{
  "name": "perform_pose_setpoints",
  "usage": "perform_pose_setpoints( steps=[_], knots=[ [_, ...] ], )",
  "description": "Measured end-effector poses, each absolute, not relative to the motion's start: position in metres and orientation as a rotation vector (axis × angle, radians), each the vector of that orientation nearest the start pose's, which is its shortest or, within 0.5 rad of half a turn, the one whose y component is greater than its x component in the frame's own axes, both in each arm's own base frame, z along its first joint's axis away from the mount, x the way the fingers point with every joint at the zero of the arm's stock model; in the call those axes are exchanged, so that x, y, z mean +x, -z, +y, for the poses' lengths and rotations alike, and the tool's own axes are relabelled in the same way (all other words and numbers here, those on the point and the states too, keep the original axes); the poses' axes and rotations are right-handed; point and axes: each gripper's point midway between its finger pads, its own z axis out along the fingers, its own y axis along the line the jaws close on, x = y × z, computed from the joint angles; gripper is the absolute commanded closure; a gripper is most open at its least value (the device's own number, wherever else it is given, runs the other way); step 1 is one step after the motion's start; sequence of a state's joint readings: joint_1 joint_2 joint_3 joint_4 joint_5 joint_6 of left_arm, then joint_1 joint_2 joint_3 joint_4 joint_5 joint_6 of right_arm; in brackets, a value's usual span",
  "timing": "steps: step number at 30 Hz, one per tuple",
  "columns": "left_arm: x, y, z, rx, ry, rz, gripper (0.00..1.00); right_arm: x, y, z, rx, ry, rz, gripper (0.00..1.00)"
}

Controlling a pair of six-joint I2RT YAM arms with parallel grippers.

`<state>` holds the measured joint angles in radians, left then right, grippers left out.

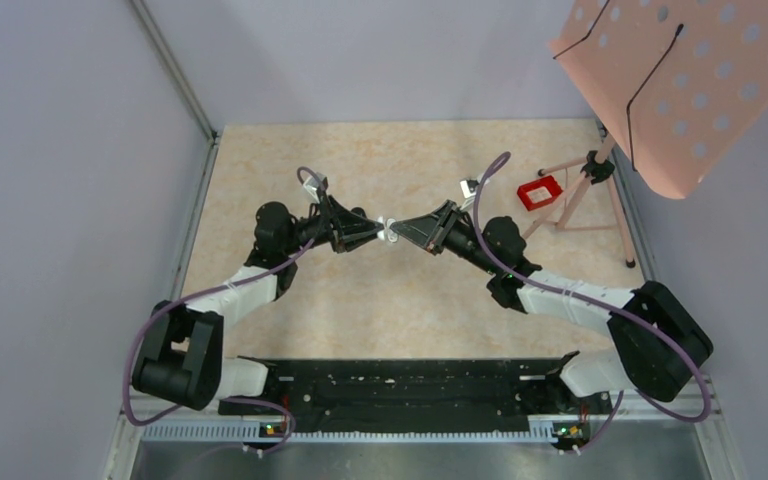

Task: Insert the wireless bluetooth earbuds into the charging case
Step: Insert the left earbud into the left side groove of the charging case.

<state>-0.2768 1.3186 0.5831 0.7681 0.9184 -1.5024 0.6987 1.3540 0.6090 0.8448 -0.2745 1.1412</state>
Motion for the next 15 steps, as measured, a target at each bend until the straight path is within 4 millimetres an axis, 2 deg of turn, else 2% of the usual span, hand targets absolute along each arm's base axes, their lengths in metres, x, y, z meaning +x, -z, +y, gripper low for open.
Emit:
perform_pose_setpoints(
  steps=[15],
  knots=[
    [0.2634, -0.2534, -0.2493, -0.265, 2.090, 1.929, 1.00, 0.2605, -0.2608, 0.3252, 0.133, -1.639, 1.698, 1.00]
  ],
)
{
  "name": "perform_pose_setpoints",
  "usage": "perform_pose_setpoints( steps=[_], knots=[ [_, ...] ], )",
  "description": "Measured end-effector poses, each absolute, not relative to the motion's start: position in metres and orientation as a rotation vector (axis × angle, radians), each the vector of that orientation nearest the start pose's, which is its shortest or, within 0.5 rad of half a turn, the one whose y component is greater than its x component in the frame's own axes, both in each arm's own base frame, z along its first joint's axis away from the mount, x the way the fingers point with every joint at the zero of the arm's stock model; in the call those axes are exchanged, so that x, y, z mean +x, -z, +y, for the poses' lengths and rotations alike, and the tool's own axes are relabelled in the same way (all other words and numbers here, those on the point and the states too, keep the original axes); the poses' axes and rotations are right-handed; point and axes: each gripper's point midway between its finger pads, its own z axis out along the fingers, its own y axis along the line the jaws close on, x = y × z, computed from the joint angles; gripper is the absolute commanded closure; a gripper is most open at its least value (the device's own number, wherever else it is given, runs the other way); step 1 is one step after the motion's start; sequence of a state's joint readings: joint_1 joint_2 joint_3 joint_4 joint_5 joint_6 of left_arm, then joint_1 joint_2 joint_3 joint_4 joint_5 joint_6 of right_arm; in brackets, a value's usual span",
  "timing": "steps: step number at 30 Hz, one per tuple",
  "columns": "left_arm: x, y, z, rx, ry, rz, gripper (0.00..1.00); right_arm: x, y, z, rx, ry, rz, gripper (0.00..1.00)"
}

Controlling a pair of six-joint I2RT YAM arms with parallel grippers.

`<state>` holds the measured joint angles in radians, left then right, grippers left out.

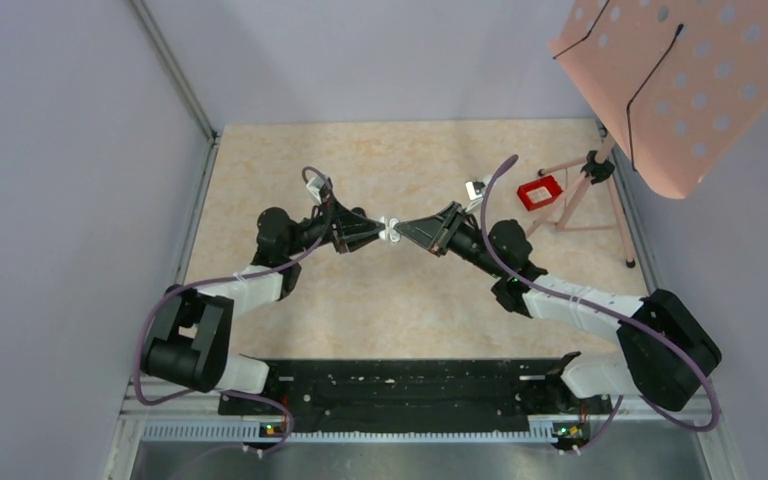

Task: Insert the wireless bluetooth earbuds into the charging case
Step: Insert the left earbud into the left side groove of the charging case.

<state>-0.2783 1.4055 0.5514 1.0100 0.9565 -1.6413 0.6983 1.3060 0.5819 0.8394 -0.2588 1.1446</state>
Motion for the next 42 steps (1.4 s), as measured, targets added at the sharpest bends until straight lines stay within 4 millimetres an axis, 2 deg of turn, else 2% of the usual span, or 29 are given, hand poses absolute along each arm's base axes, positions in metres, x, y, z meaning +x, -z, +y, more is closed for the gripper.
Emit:
perform_pose_setpoints(
  steps=[16, 24, 31, 42],
  knots=[
    [0.261, -0.263, -0.249, -0.225, 2.120, 1.882, 1.00, 0.256, -0.270, 0.322, 0.122, -1.641, 1.681, 1.00],
    [0.257, -0.268, -0.249, -0.128, 2.126, 1.838, 1.00, 0.250, -0.280, 0.320, 0.116, -1.677, 1.664, 1.00],
    [0.259, -0.262, -0.251, -0.092, 2.170, 1.810, 1.00, 0.248, -0.276, 0.317, 0.124, -1.675, 1.672, 1.00],
    [0.257, -0.264, -0.251, -0.069, 2.161, 1.799, 1.00, 0.245, -0.278, 0.317, 0.111, -1.685, 1.666, 1.00]
  ],
)
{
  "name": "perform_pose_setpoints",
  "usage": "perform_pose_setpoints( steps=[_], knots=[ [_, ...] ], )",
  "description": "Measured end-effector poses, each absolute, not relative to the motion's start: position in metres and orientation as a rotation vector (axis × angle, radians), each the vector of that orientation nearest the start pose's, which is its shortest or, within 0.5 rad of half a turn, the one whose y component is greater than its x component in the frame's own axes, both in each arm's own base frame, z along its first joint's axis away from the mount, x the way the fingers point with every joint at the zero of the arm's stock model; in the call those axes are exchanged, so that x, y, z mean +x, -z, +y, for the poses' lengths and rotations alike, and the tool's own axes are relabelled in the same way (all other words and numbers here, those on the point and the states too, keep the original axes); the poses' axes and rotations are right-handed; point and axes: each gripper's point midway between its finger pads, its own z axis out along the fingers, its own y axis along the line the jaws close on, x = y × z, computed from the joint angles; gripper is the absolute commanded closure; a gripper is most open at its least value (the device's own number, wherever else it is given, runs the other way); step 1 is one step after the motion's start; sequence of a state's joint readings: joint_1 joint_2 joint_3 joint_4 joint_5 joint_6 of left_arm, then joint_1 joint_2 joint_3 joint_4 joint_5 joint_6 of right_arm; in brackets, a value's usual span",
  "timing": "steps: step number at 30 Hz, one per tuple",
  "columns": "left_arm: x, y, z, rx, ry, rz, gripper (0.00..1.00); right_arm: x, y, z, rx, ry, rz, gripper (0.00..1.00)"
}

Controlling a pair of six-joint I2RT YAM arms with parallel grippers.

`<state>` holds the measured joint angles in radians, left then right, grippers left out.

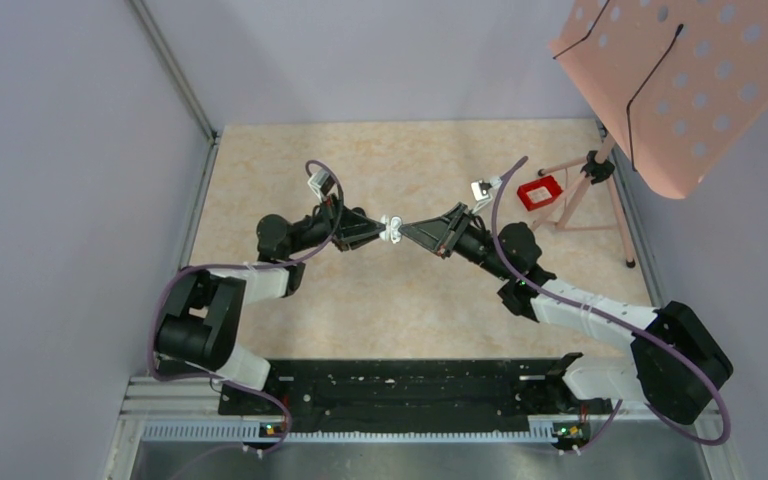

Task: Insert the wireless bluetooth earbuds into the charging case
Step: Insert the left earbud into the left side groove of the charging case.

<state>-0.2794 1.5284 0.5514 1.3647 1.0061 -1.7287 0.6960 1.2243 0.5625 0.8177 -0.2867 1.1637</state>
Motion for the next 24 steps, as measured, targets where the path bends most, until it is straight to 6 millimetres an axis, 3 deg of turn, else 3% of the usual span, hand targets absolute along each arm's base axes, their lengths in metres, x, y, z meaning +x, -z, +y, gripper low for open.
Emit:
perform_pose_setpoints(
  steps=[24],
  knots=[
    [0.2578, -0.2610, -0.2513, -0.079, 2.143, 1.822, 1.00, 0.2380, -0.2741, 0.3260, 0.069, -1.715, 1.679, 1.00]
  ],
)
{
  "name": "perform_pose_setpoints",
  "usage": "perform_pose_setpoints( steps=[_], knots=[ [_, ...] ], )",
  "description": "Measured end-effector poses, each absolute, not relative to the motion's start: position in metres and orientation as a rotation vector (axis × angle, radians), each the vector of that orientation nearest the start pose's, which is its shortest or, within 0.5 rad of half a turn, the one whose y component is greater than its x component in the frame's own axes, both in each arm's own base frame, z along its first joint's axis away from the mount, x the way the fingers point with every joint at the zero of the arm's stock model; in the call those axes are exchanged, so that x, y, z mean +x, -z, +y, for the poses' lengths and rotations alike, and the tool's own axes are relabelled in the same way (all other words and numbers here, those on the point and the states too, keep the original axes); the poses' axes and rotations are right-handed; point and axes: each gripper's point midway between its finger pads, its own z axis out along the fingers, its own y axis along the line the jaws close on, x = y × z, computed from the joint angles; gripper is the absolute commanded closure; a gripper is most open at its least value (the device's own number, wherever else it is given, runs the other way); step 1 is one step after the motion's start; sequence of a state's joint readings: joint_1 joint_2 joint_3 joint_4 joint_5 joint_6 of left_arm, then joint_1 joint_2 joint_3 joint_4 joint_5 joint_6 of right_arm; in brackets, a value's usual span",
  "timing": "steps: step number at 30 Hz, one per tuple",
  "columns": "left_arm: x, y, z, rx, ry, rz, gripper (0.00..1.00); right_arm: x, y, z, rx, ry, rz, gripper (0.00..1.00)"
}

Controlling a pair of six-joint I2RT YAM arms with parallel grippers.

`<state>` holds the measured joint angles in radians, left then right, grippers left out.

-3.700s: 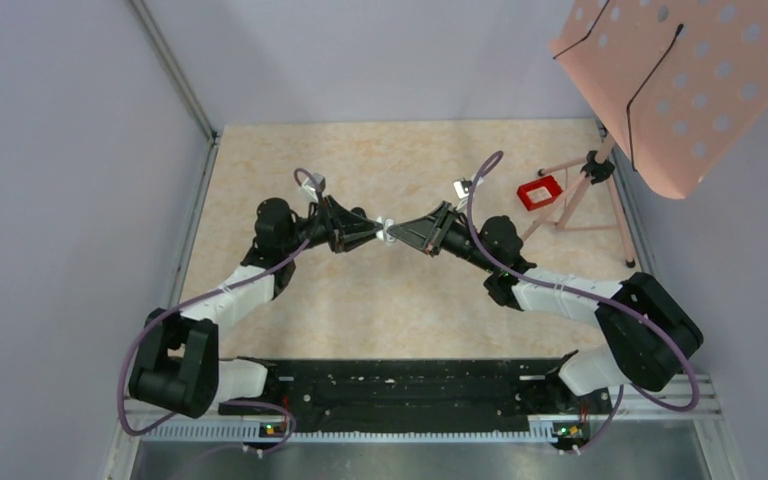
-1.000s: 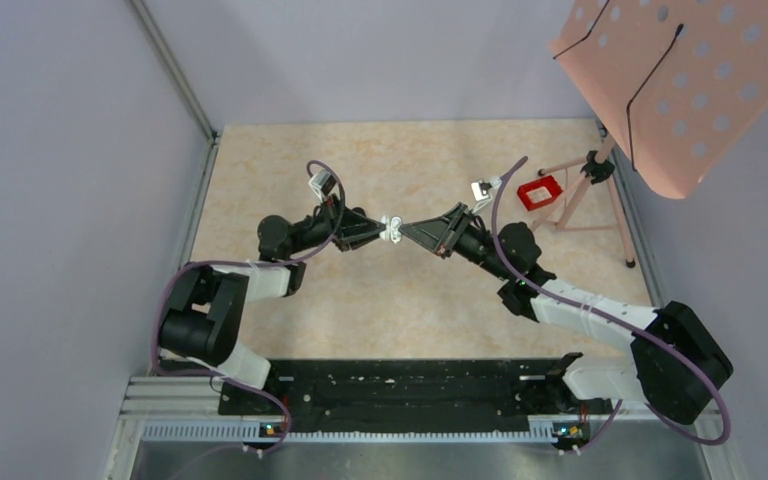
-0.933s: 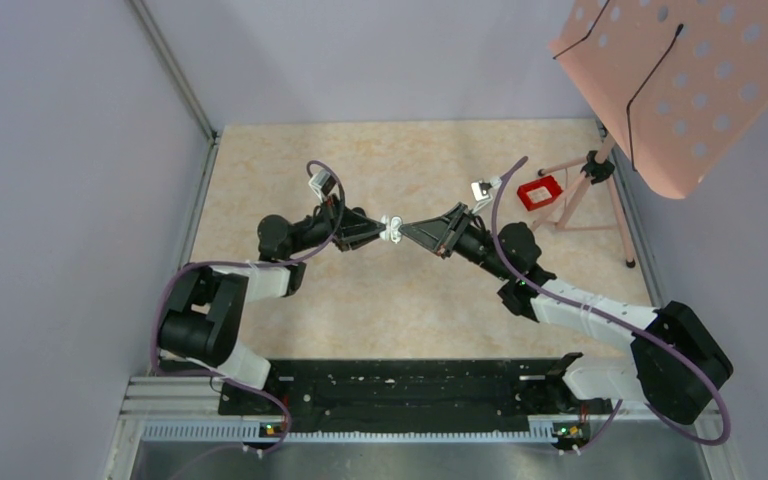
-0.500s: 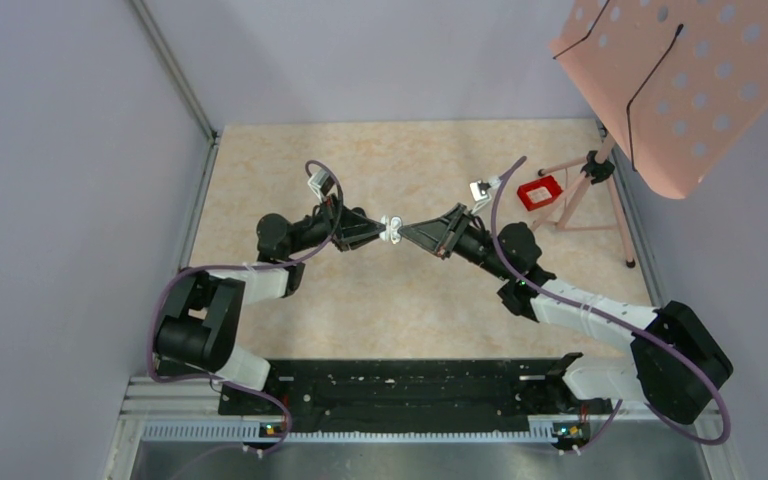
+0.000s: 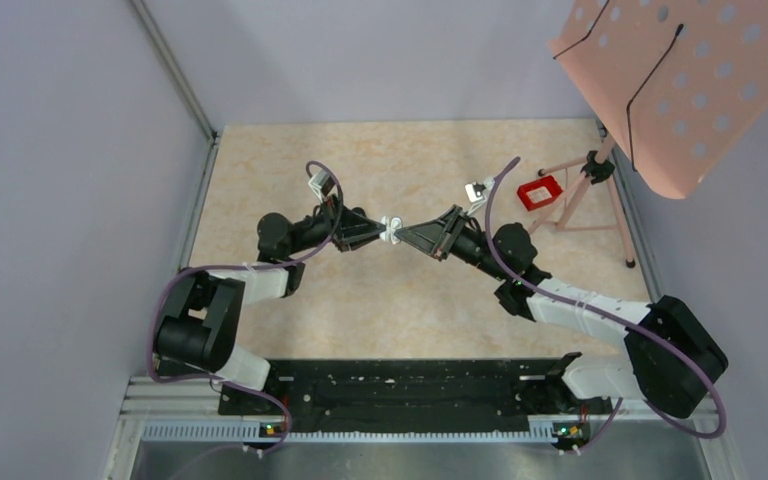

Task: Insert the wireless bluetooth earbuds into the charging case
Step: Insert the left earbud into the left side groove of the charging case.

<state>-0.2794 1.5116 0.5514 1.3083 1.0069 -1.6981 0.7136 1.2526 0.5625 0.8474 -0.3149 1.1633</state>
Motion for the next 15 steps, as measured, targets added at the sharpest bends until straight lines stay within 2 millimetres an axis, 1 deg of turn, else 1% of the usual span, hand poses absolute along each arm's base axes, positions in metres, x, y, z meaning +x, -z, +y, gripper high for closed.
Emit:
perform_pose_setpoints(
  steps=[3, 15],
  knots=[
    [0.2571, -0.2619, -0.2511, -0.075, 2.143, 1.821, 1.00, 0.2391, -0.2708, 0.3270, 0.072, -1.713, 1.688, 1.00],
    [0.2565, -0.2624, -0.2511, -0.073, 2.142, 1.823, 1.00, 0.2397, -0.2696, 0.3275, 0.069, -1.702, 1.689, 1.00]
  ],
)
